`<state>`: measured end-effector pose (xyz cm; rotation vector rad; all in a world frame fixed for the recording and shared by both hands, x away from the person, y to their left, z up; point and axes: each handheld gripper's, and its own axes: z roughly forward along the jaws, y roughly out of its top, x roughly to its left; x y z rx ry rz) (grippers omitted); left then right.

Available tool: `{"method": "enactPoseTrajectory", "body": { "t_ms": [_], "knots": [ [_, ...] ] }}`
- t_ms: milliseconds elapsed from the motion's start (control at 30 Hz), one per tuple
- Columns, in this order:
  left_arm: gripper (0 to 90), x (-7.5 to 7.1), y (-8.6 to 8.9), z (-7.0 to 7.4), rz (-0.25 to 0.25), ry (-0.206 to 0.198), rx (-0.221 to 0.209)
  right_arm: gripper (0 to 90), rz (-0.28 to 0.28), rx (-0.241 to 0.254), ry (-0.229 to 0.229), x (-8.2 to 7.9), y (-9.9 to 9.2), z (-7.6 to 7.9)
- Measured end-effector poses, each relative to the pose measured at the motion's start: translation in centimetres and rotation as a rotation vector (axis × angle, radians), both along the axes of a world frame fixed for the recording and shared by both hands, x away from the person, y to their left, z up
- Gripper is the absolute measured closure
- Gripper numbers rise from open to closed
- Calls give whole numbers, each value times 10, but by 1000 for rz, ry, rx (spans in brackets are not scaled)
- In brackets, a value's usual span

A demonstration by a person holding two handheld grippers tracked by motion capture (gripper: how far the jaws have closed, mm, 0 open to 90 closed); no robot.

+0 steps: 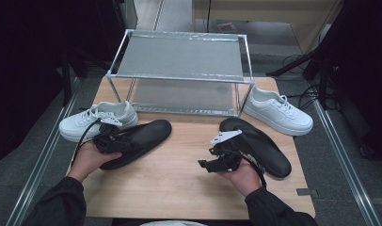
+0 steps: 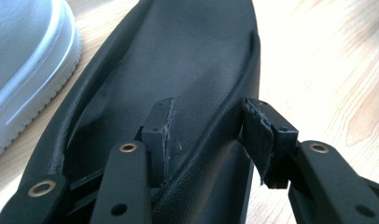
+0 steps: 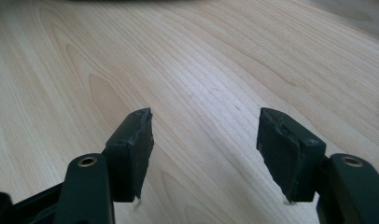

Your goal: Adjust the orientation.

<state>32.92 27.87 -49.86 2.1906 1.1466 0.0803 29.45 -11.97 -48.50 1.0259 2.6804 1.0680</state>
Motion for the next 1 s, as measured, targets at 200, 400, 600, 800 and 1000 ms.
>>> {"method": "enactPoseTrajectory", "body": {
  "t_ms": [200,400,600,800,1000],
  "knots": [
    [668,-2,-1,2,-43,-2,0,368,-1,2,3,0,0,0],
    [757,-2,-2,6,-52,31,-34,368,-1,4,0,0,0,1],
    [835,-2,0,11,-45,74,-69,411,-24,95,-17,0,-4,8],
    [841,-4,0,18,-57,80,-111,409,-30,111,-20,0,-5,9],
    [838,-6,-8,29,-56,48,-118,406,-26,117,-39,-1,-5,10]
  ]
}}
